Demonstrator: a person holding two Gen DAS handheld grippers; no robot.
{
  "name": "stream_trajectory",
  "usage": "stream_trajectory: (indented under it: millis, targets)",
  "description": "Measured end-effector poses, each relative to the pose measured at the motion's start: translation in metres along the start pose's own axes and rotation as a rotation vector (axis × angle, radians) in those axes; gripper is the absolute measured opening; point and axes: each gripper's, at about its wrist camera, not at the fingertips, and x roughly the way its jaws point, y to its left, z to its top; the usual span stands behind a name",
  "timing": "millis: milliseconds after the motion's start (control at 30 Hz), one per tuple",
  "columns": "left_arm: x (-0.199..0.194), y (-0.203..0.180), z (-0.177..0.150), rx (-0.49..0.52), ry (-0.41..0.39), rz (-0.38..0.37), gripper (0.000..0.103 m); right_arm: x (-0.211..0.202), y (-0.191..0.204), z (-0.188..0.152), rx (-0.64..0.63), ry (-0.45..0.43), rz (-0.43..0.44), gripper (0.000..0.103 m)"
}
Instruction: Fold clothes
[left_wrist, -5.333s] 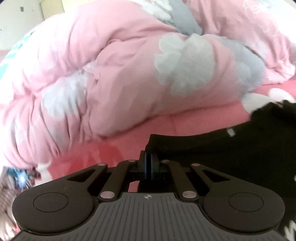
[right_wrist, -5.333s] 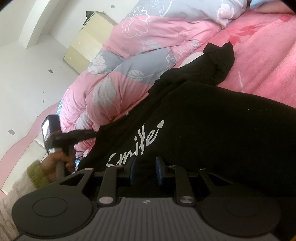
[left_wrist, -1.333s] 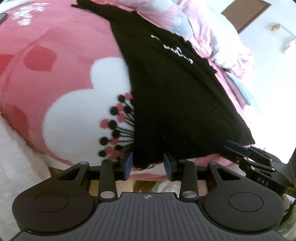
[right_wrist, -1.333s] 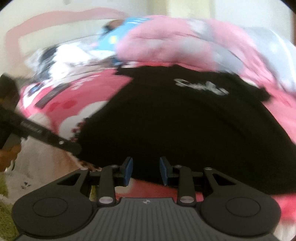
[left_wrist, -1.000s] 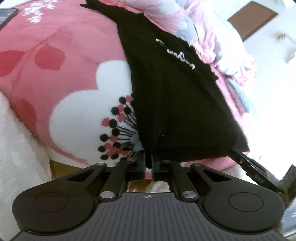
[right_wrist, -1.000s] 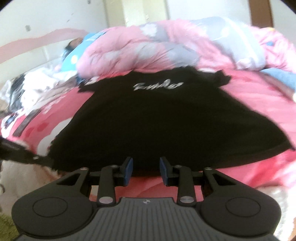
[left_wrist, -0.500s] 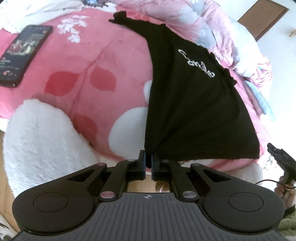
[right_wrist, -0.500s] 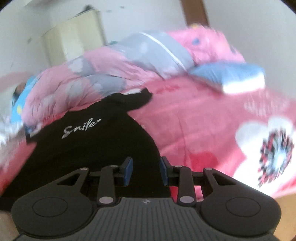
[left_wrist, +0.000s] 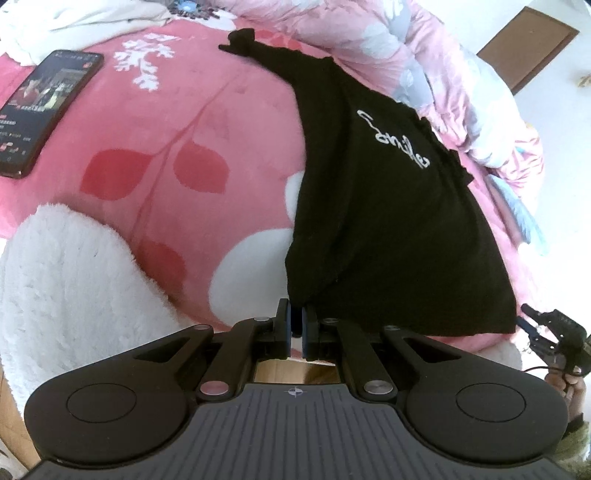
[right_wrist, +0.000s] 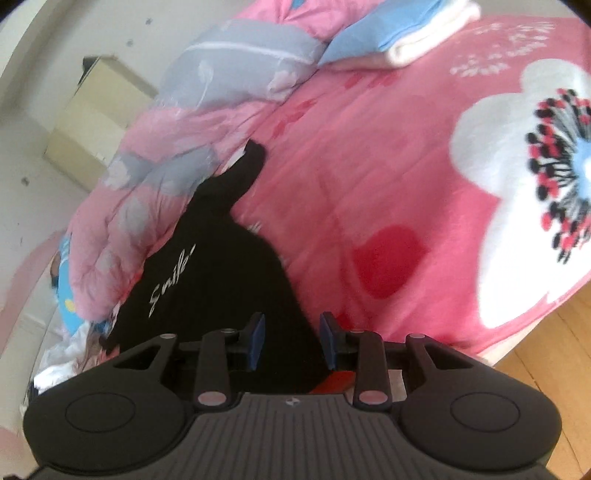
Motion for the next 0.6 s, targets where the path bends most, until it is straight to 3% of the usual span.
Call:
stream_trajectory:
  millis: [200, 333, 400, 600]
  targets:
    - [-0.001, -0.003, 0.000, 0.011, -0.029, -0.001, 0.003, 0.009, 0.005, -0.005, -0.050, 0.038, -0.047, 0.030]
    - [-0.005, -0.006, 0.003, 0.015, -0.058, -0.012, 0.003, 0.009, 0.008, -0.008, -0.078, 0.051, -0.059, 0.020]
    - [-0.006, -0.008, 0.004, 0.020, -0.065, -0.014, 0.003, 0.006, 0.010, -0.010, -0.089, 0.055, -0.066, 0.020]
    - [-0.009, -0.011, 0.005, 0.029, -0.076, -0.021, 0.003, -0.001, -0.007, -0.005, 0.017, 0.021, -0.013, 0.022]
